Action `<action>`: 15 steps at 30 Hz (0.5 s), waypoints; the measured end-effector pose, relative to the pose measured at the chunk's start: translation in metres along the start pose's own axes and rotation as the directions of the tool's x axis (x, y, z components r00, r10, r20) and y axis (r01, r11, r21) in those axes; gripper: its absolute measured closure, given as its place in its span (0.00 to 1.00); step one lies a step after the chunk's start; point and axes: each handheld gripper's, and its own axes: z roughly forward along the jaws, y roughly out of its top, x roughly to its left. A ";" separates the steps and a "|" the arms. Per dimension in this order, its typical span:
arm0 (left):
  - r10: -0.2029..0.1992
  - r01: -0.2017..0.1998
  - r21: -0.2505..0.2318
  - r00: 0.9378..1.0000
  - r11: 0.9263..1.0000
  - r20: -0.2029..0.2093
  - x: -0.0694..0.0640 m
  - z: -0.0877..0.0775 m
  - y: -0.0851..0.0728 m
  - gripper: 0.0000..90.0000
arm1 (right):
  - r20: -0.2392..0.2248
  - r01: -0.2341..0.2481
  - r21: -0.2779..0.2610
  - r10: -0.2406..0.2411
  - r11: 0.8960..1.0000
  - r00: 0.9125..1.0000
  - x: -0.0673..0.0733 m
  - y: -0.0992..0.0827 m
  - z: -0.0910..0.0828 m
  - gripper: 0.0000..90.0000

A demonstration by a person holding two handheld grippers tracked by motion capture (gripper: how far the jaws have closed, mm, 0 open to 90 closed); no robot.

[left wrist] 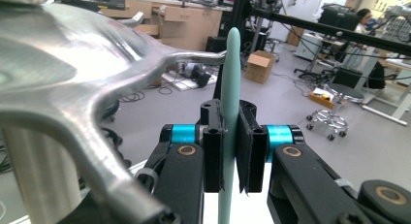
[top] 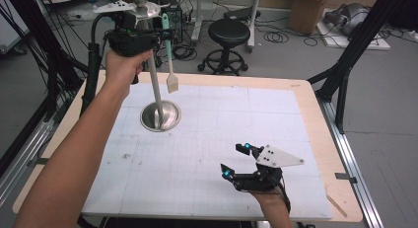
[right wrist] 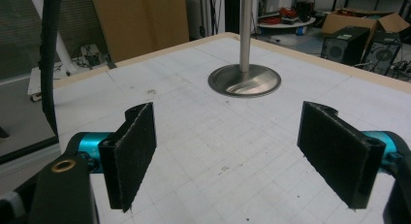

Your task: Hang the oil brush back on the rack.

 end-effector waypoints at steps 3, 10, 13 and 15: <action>0.003 -0.003 0.004 1.000 1.000 -0.017 0.000 0.001 -0.001 0.92 | -0.004 -0.005 0.002 0.005 1.000 1.000 0.001 0.000 0.000 0.23; 0.002 -0.002 -0.001 0.999 1.000 -0.047 0.001 0.001 -0.001 0.92 | -0.004 -0.006 0.004 0.006 1.000 1.000 0.000 -0.001 0.000 0.23; 0.004 -0.003 0.007 0.999 1.000 -0.054 0.002 0.001 -0.002 0.91 | -0.002 -0.010 0.008 0.010 1.000 1.000 0.000 -0.001 0.000 0.23; 0.005 -0.005 0.009 0.999 1.000 -0.048 0.001 0.001 -0.002 0.91 | -0.002 -0.011 0.007 0.011 1.000 1.000 0.001 -0.001 0.000 0.23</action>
